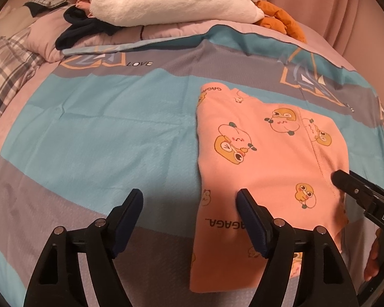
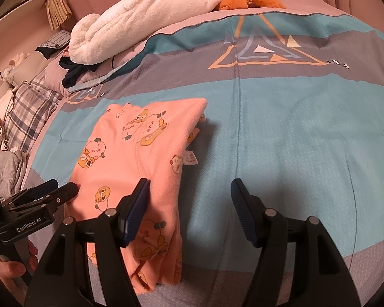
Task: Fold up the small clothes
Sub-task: 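Open both grippers and release the folded shirt on the duvet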
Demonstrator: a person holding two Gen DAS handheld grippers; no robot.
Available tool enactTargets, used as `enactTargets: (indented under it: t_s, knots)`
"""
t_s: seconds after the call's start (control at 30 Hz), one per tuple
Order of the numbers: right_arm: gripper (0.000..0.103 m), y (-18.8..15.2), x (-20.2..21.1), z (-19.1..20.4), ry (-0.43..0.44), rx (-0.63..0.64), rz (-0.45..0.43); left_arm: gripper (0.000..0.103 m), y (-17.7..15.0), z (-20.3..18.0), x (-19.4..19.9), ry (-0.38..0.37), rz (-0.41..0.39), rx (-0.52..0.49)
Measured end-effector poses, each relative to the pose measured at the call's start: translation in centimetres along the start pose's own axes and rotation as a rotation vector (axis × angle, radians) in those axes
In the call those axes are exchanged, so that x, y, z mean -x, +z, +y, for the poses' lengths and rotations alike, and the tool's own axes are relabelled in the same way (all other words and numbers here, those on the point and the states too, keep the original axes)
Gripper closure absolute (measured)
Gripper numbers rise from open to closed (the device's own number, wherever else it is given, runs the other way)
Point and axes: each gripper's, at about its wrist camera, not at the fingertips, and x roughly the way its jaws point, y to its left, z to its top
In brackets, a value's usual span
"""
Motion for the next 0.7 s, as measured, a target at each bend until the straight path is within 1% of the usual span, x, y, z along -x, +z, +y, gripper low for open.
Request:
enactTargets:
  t_s: [0.47, 0.7]
  knots:
    - [0.037, -0.35, 0.56, -0.18, -0.014, -0.003, 0.002, 0.028, -0.14, -0.04, 0.2, 0.003, 0.003, 0.0]
    - [0.035, -0.49, 0.91, -0.31, -0.025, -0.007, 0.004, 0.025, -0.47, -0.06, 0.54, 0.011, 0.004, 0.002]
